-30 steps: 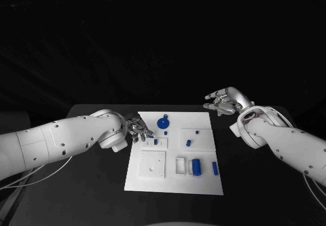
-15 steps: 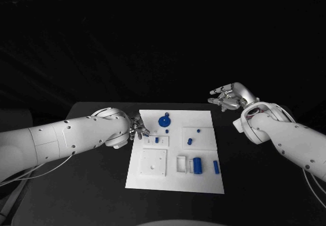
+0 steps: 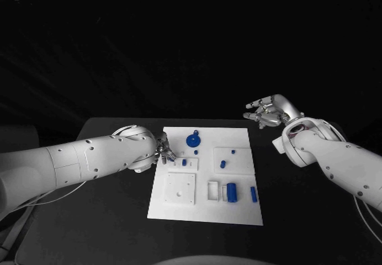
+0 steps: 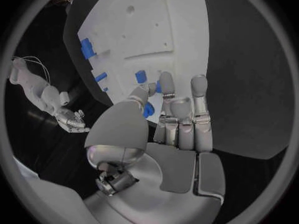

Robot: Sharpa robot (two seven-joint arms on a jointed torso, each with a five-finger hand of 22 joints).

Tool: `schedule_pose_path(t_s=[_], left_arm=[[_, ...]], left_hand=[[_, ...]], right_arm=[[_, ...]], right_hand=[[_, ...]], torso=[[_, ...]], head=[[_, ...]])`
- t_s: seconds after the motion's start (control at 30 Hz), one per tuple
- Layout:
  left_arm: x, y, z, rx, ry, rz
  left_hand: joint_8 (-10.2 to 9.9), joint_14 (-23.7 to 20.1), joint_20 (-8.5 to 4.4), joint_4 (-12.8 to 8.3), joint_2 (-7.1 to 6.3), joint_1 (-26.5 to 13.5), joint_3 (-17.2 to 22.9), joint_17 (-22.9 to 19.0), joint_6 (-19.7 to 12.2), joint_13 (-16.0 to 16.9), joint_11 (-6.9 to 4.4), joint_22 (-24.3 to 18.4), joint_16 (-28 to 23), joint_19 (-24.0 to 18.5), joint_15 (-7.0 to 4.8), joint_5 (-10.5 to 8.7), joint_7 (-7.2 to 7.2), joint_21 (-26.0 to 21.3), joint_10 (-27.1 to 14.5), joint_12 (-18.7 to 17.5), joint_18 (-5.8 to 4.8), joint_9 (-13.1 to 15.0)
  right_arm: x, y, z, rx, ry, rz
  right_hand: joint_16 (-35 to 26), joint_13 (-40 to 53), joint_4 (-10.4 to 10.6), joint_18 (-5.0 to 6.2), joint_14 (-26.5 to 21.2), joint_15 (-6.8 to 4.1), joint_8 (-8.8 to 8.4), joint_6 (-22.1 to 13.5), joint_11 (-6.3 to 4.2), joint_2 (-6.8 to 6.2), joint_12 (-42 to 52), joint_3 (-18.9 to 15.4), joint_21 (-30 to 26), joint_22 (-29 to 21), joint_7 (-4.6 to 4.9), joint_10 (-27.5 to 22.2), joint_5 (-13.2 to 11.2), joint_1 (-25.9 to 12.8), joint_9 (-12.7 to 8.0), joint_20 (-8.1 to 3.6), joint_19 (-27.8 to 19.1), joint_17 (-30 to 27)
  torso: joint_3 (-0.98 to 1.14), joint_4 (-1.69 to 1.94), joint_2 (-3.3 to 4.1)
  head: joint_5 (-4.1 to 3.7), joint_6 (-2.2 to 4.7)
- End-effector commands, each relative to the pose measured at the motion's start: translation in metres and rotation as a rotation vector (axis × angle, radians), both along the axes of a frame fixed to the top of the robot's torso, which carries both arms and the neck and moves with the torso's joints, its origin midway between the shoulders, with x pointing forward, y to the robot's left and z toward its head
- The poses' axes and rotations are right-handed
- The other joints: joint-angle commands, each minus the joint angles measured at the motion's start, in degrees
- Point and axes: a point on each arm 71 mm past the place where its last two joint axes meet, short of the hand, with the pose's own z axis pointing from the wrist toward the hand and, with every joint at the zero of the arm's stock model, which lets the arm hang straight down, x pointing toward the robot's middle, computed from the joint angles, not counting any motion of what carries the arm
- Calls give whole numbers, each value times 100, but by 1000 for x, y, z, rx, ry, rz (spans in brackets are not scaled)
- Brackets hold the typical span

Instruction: Assemble the parts on the task board

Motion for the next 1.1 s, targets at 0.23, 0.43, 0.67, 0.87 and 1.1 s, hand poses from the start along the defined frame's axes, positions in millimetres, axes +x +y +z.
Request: schedule_pose_path(t_s=[0.23, 0.43, 0.67, 0.87, 1.1], left_arm=[[0, -7, -5, 26, 27, -73], [-2, -10, -6, 21, 34, -92], [-2, -12, -6, 15, 36, -101], [-3, -15, -7, 13, 40, -112], [-2, -15, -8, 19, 34, -113]], left_hand=[[-45, -6, 10, -537, 106, 53, 490, -15, 238, 24, 3, 108, -55, -22, 14, -83, -231, 41, -50, -9, 7, 17], [-46, -13, 11, -526, 106, 64, 487, -22, 232, 29, 4, 106, -65, -27, 15, -92, -229, 37, -61, -7, 5, 23], [-47, -18, 11, -519, 107, 68, 485, -28, 228, 31, 6, 107, -73, -29, 16, -97, -228, 36, -66, -5, 5, 26], [-48, -20, 12, -502, 106, 88, 483, -35, 220, 37, 8, 107, -86, -31, 17, -110, -226, 35, -79, 1, 5, 32], [-48, -20, 12, -502, 106, 88, 483, -35, 220, 37, 8, 107, -86, -31, 17, -110, -226, 35, -79, 1, 5, 32]], right_arm=[[0, 3, 1, 6, -1, 15], [0, 3, 1, 5, 2, 17], [0, 4, 0, 5, 6, 20], [0, 4, 0, 5, 8, 21], [0, 5, 0, 5, 9, 22]], right_hand=[[9, 0, -2, 49, 23, 19, -8, 38, -4, -60, 13, 31, 40, 13, 3, -3, 43, -16, -6, 21, 188, 10], [9, 0, -2, 49, 23, 19, -8, 38, -4, -60, 13, 31, 40, 13, 3, -3, 43, -16, -6, 21, 188, 10], [9, 0, -2, 49, 23, 19, -8, 38, -4, -60, 13, 31, 40, 13, 3, -3, 43, -16, -6, 21, 188, 10], [9, 0, -2, 49, 23, 19, -8, 38, -4, -60, 13, 31, 40, 13, 3, -3, 43, -16, -6, 21, 188, 10], [13, 4, -3, 49, 29, 17, -8, 40, -4, -57, 18, 29, 51, 19, 2, 1, 45, -26, -6, 19, 189, 16]], torso=[[-4, 3, 0], [-1, 3, -4], [2, 0, -5], [2, 2, -2], [2, 1, -3]], head=[[-8, -16], [-12, -24], [-26, -27], [-26, -26], [-27, -26]])
